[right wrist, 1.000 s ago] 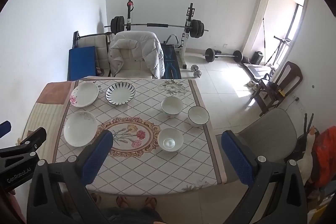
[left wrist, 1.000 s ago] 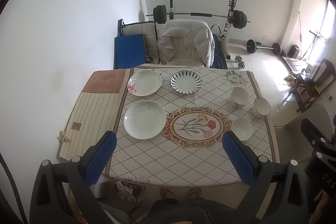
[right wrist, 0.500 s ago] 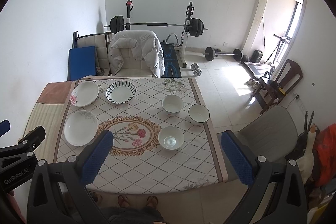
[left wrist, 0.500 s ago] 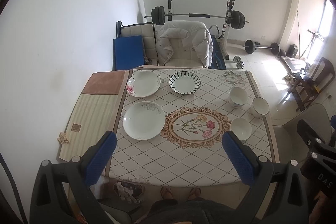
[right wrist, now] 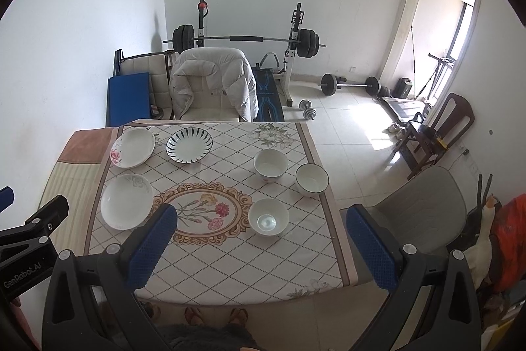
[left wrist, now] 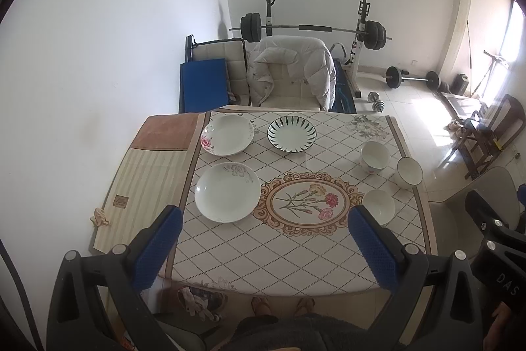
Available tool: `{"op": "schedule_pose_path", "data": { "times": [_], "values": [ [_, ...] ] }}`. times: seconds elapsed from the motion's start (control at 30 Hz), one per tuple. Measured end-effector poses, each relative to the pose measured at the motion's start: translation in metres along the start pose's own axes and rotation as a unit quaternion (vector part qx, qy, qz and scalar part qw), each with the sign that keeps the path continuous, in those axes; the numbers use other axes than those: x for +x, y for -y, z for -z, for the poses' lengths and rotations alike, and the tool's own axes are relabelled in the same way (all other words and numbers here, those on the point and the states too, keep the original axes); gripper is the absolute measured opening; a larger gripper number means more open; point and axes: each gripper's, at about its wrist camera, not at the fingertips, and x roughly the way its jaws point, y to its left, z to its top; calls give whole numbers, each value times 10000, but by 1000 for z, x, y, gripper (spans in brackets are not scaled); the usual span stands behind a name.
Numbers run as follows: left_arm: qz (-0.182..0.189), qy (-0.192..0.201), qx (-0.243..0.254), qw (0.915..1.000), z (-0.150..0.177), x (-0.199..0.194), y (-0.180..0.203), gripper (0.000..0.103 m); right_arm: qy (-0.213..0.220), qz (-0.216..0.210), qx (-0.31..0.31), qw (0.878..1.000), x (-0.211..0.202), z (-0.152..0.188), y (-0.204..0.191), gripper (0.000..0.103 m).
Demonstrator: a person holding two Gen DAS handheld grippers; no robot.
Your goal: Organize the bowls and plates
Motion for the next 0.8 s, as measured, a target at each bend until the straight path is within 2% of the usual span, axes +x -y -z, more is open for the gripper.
{"op": "schedule_pose_path", "data": {
  "times": [0.8],
  "values": [
    [-14,53,-10,10000,-5,3,1,103,17,-7,-16,10000,1,-2,1,103]
  ]
}}
